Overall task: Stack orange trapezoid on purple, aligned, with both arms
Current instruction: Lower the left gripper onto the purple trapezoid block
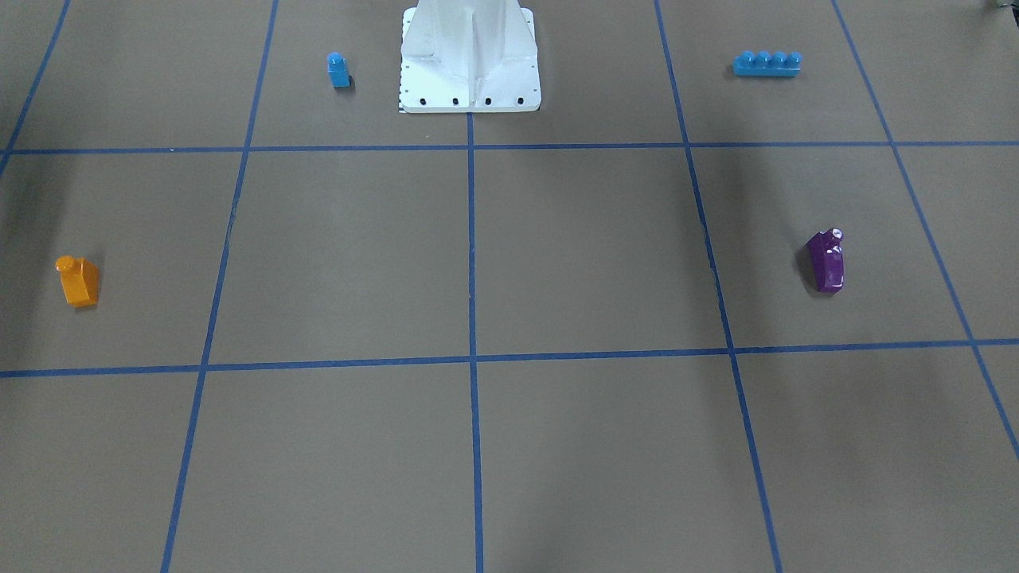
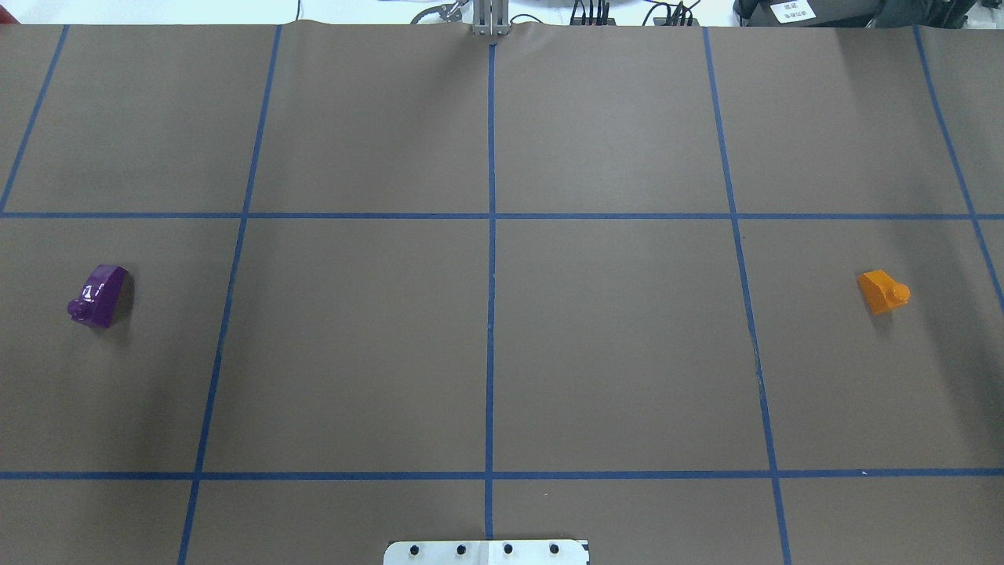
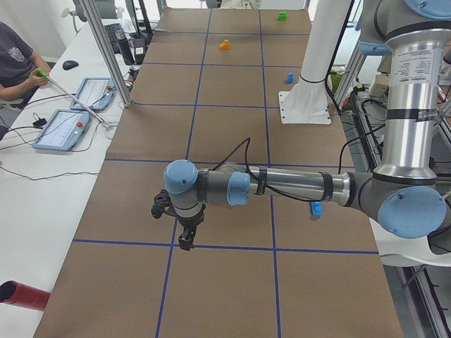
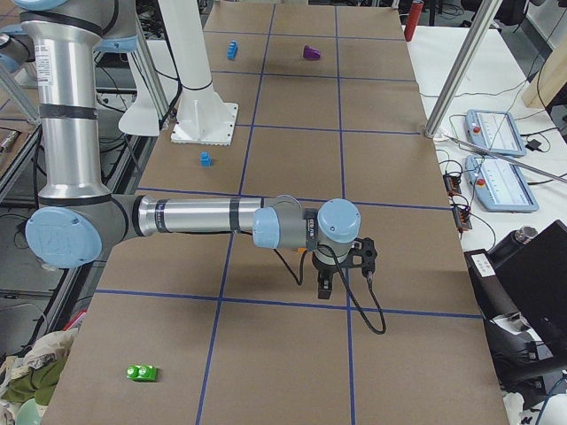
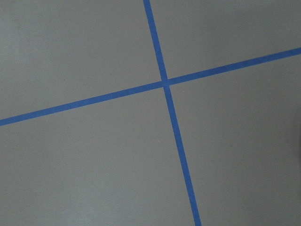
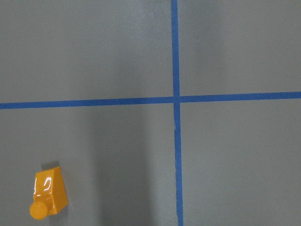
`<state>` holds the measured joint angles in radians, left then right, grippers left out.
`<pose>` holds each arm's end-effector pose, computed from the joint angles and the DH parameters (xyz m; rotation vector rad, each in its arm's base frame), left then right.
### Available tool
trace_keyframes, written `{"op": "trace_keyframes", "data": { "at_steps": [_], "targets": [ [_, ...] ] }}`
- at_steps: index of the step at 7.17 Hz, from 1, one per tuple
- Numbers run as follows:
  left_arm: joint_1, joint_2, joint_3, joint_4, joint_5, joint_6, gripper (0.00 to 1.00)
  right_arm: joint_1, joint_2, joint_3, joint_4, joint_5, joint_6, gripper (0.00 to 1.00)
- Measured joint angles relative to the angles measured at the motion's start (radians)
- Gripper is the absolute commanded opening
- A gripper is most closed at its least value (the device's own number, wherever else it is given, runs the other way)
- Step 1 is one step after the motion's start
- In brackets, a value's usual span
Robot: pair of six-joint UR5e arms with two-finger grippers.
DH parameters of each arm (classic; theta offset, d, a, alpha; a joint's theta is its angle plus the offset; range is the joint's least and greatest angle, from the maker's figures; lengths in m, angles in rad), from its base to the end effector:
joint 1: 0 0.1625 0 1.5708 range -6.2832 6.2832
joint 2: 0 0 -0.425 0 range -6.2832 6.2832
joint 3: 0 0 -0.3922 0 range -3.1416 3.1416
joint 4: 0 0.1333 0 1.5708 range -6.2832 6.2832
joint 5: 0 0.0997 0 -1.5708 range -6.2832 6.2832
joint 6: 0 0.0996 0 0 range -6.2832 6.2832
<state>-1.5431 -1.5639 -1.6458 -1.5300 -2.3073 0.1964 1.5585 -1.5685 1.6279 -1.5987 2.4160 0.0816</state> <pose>-0.0528 -0.4917 0.6318 0.0882 0.7333 0.2239 0.0527 -0.4949 0.6271 -0.0101 -0.8457 0.0518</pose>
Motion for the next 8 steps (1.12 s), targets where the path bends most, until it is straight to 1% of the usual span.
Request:
{"op": "trace_keyframes", "data": {
  "at_steps": [2, 5, 7, 8],
  "targets": [
    [-0.004, 0.0, -0.009, -0.001, 0.0, 0.005, 1.0, 0.0, 0.0, 0.0, 0.0, 0.0, -0.001, 1.0],
    [0.0, 0.006, -0.091, -0.009, 0.001, -0.001, 1.0, 0.001, 0.0, 0.009, 0.001, 0.001, -0.002, 1.0],
    [0.029, -0.017, -0.136, -0.013, -0.006, -0.016, 1.0, 0.0, 0.012, 0.013, 0.001, 0.001, -0.011, 1.0],
    [0.062, -0.035, -0.147, -0.016, -0.008, -0.075, 1.0, -0.001, 0.023, 0.012, 0.0, 0.0, -0.009, 1.0]
  ]
}}
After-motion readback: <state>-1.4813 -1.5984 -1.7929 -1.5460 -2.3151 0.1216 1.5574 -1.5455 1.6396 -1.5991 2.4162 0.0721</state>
